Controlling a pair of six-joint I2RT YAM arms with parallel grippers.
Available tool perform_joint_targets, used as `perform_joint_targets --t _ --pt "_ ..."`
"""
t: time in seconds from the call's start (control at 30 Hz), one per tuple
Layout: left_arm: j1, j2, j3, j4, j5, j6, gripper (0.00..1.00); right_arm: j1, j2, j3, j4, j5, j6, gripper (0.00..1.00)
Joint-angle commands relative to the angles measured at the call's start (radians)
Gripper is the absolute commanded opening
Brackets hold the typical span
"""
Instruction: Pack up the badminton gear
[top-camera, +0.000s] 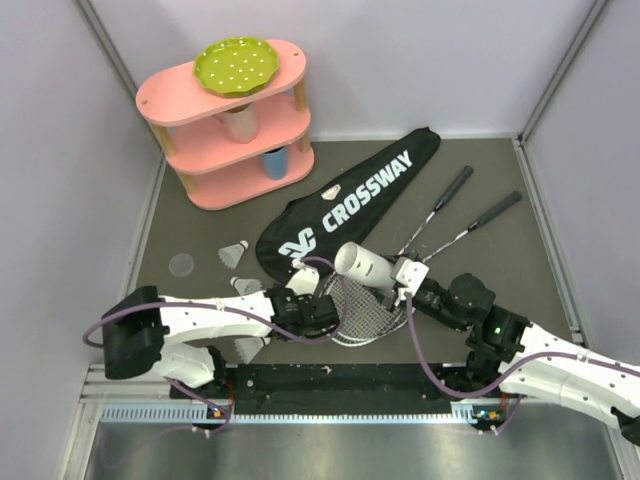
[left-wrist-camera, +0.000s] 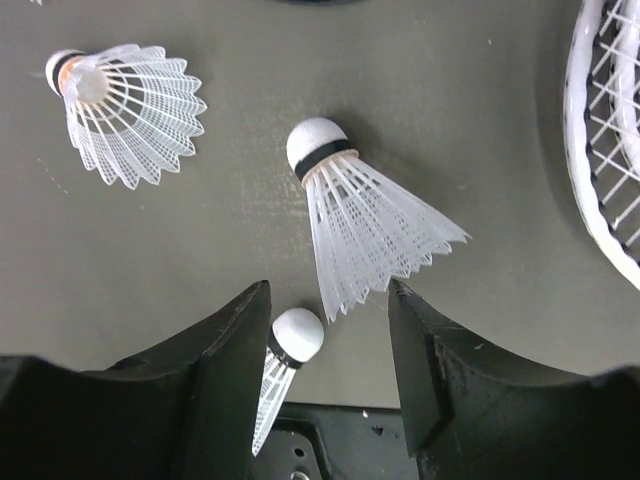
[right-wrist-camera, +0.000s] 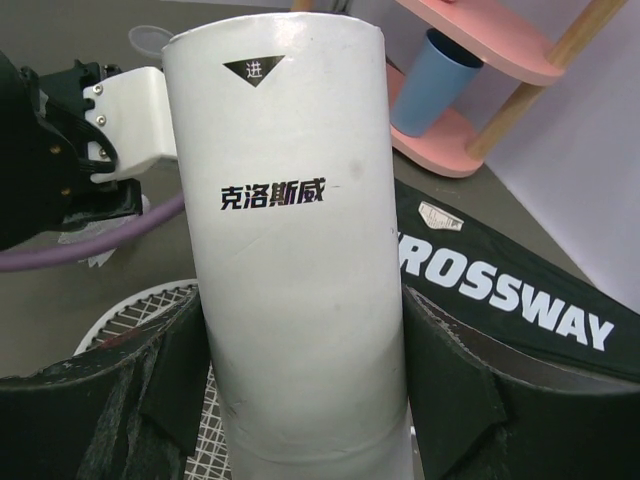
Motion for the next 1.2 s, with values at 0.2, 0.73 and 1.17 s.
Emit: perform_joint_targets --t 0.2,0.73,1.17 --pt "0.012 0.163 0.095 -0.008 -0.236 -0.066 0.37 0.011 -0.062 -0.010 0.037 0.002 0.018 0.24" --pt "0.058 -0.318 0.142 0.068 -0.011 0.178 0.00 0.011 -0.065 -0.008 0.000 0.080 0.002 0.23" --pt "0.302 -0.774 0.173 0.443 0.856 0.420 0.00 0.011 0.001 -0.004 0.017 -0.257 -0.067 0.21"
